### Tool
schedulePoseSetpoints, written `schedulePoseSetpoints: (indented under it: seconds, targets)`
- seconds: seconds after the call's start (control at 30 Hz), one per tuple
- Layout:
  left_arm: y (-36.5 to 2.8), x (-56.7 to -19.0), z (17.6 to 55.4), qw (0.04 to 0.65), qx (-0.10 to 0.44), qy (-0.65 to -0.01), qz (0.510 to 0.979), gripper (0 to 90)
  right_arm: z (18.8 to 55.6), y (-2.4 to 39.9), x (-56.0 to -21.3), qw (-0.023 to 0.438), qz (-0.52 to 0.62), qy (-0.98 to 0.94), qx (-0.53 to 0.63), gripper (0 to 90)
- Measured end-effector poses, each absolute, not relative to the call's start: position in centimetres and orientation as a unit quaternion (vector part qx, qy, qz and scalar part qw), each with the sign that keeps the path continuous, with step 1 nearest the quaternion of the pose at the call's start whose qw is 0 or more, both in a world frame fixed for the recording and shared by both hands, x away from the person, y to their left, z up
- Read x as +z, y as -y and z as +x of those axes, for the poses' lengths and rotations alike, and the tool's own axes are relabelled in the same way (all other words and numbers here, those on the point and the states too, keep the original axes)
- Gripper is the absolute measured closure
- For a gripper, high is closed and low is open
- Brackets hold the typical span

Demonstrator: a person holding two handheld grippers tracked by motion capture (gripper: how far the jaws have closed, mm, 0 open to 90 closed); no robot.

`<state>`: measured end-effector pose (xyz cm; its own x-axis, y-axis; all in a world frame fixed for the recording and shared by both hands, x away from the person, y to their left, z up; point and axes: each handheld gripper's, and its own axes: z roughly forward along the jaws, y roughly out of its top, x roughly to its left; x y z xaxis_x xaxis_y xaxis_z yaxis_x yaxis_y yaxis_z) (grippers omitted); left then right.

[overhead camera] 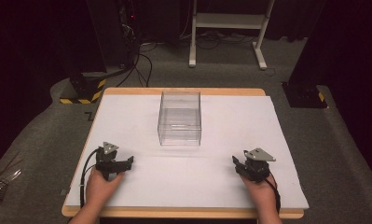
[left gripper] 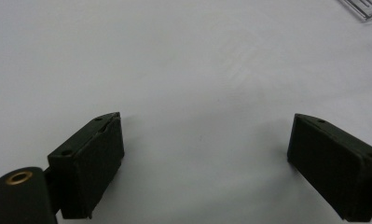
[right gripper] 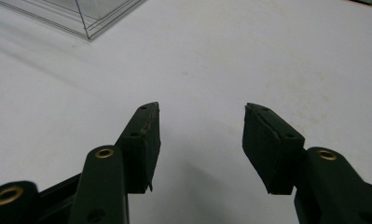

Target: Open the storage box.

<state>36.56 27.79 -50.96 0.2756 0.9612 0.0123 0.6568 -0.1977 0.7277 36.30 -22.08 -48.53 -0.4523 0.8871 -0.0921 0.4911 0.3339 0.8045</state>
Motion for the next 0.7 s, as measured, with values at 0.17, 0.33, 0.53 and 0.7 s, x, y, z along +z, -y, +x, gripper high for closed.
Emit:
schedulePoseSetpoints:
  seconds: [0.17,0.33,0.53,0.7]
  targets:
    - [-27.8,-51.0,36.6,0.313,0.243,-0.551,0.735,10.9,36.1,21.5,-48.4,0.272,0.442,-0.771,0.368,47.1]
    - [-27.8,-51.0,36.6,0.313,0.243,-0.551,0.735,10.9,35.9,20.9,-48.2,0.272,0.434,-0.774,0.372,47.3]
    - [-27.8,-51.0,36.6,0.313,0.243,-0.550,0.735,10.9,35.7,20.3,-48.0,0.269,0.430,-0.772,0.383,47.7]
    - [-27.8,-51.0,36.6,0.313,0.243,-0.551,0.735,11.0,35.5,19.7,-48.0,0.265,0.424,-0.776,0.386,47.9]
